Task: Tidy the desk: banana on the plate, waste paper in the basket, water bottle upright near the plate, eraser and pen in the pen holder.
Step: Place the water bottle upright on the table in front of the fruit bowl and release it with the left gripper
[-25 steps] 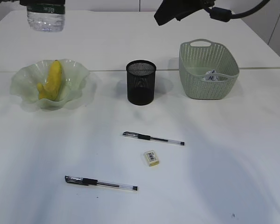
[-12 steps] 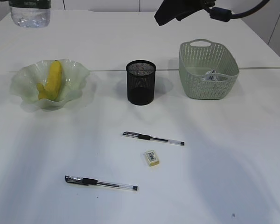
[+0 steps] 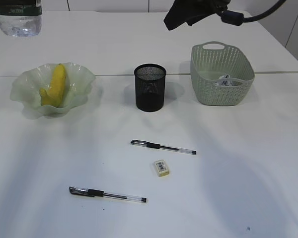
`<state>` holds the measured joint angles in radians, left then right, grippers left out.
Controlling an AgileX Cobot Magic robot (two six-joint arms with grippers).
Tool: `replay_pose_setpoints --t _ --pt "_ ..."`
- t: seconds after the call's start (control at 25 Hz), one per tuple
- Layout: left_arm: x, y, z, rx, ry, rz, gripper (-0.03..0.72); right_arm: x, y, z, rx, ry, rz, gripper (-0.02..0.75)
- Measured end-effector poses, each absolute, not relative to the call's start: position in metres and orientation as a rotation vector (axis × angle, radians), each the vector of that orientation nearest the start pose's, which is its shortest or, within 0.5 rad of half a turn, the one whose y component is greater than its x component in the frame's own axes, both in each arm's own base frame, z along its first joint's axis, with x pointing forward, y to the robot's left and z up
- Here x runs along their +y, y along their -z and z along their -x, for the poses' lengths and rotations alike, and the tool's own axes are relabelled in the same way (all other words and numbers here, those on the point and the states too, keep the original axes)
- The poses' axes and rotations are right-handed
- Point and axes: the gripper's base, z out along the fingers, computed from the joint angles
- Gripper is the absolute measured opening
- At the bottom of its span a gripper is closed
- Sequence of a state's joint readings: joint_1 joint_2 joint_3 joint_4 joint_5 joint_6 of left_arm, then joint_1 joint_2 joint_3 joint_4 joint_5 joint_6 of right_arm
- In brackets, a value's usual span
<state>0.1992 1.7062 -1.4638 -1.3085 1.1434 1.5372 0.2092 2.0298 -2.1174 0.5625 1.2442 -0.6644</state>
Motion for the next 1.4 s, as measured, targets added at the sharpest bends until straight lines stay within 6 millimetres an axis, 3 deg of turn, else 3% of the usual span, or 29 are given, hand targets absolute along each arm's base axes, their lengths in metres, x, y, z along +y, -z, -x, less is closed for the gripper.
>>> replay_pose_setpoints --t 0.6,1.0,1.4 --pt "0.001 -0.297 -0.355 1.753 0.794 -0.785 0.361 0.138 -0.354 -0.428 2.274 -0.572 0.993 0.561" --pt "0.015 -0.257 -0.34 1.779 0.766 -0.673 0.361 0.14 -0.332 -0.44 2.309 -0.581 0.978 0.561" --pt "0.014 -0.213 -0.324 1.826 0.752 -0.581 0.361 0.136 -0.319 -0.447 2.344 -0.505 0.995 0.561"
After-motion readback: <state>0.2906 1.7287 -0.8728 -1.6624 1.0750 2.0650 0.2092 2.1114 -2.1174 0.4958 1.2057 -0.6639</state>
